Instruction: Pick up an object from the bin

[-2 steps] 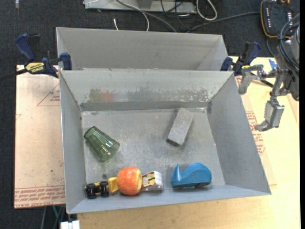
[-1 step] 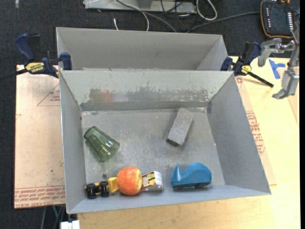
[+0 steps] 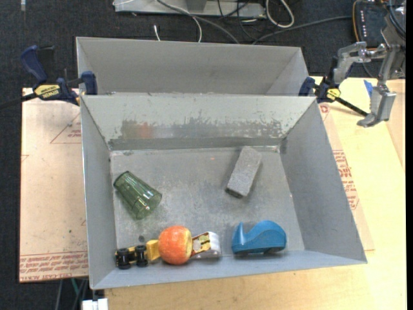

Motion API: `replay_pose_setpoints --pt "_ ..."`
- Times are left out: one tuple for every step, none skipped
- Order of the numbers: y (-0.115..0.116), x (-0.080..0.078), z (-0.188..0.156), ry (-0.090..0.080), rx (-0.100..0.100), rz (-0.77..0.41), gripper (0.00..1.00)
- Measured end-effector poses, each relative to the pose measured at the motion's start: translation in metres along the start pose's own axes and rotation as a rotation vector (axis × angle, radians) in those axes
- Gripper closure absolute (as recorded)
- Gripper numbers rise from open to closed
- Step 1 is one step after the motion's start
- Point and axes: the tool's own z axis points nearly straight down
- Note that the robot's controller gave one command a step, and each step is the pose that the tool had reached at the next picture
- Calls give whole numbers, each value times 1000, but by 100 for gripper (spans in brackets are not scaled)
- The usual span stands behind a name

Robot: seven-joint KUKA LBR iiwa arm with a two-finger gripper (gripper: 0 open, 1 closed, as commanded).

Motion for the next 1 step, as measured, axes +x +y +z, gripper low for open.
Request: replay_pose_setpoints --pt "-30 -39 10 -6 6 27 0"
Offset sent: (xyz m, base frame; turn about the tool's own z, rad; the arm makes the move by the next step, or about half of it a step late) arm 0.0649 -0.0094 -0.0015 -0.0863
